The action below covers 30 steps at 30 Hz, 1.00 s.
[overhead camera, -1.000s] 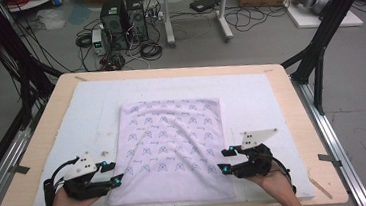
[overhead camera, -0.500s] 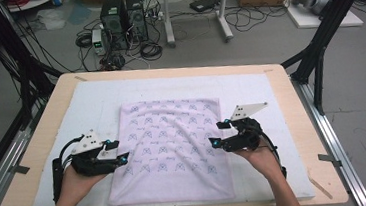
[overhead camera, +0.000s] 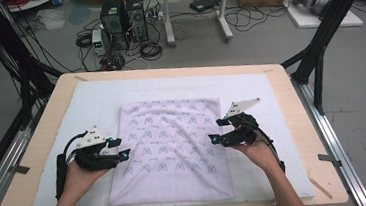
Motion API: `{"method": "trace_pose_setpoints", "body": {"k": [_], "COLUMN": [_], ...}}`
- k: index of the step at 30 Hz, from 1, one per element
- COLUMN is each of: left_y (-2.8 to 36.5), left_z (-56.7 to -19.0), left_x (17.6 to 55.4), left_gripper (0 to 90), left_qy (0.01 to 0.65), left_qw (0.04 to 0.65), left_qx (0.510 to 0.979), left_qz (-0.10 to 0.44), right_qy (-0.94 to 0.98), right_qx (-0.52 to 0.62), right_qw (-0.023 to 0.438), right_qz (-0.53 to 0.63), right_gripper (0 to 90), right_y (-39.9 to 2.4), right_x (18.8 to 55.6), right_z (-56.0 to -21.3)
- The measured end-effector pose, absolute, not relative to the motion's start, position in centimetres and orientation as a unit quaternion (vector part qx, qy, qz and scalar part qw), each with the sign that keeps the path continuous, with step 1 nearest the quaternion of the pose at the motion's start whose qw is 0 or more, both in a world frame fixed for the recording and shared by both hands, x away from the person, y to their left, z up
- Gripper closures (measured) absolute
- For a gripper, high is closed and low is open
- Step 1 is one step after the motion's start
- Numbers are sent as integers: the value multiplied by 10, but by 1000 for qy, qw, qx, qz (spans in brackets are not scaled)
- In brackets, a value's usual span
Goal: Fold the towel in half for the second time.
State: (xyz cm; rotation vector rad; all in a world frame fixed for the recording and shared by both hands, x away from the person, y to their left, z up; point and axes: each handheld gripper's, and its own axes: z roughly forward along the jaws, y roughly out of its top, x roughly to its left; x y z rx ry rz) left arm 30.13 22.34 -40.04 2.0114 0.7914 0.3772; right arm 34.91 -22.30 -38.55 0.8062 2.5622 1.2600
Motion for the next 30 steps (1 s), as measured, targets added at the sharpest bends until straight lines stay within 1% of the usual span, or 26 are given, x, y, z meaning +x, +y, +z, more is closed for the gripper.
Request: {"method": "trace_pose_setpoints", "body": {"k": [3, 5, 9, 12, 13, 15, 18, 19, 21, 23, 25, 27, 30], "left_y": [224, 224, 222, 223, 223, 224, 228, 228, 226, 227, 227, 228, 227], "left_z": [-391, -382, -366, -364, -366, -374, -394, -400, -409, -418, -424, -428, -434], "left_x": [314, 328, 363, 389, 398, 412, 426, 429, 432, 435, 440, 443, 447], "left_gripper": [497, 499, 506, 546, 552, 562, 565, 544, 511, 494, 512, 538, 552], "left_qy": [326, 329, 344, 365, 372, 387, 413, 414, 414, 426, 436, 440, 450], "left_qw": [449, 444, 442, 431, 425, 405, 395, 390, 372, 383, 373, 360, 360], "left_qx": [814, 813, 808, 798, 797, 799, 798, 803, 810, 801, 801, 803, 799], "left_qz": [174, 183, 183, 211, 217, 221, 188, 178, 183, 176, 169, 177, 170], "right_qy": [860, 861, 861, 856, 852, 850, 847, 847, 845, 841, 839, 837, 836], "right_qx": [272, 272, 278, 296, 301, 310, 337, 348, 359, 377, 390, 396, 407], "right_qw": [87, 93, 104, 115, 120, 125, 122, 118, 119, 117, 113, 118, 123], "right_qz": [422, 420, 412, 408, 410, 408, 392, 385, 377, 370, 363, 360, 348], "right_gripper": [324, 326, 336, 338, 355, 380, 398, 398, 421, 433, 442, 449, 446], "right_y": [-225, -225, -224, -224, -225, -228, -231, -232, -233, -237, -239, -239, -238], "right_x": [356, 366, 389, 408, 413, 425, 440, 444, 449, 454, 459, 461, 464], "right_z": [-380, -372, -356, -349, -350, -355, -372, -378, -388, -399, -407, -413, -423]}}
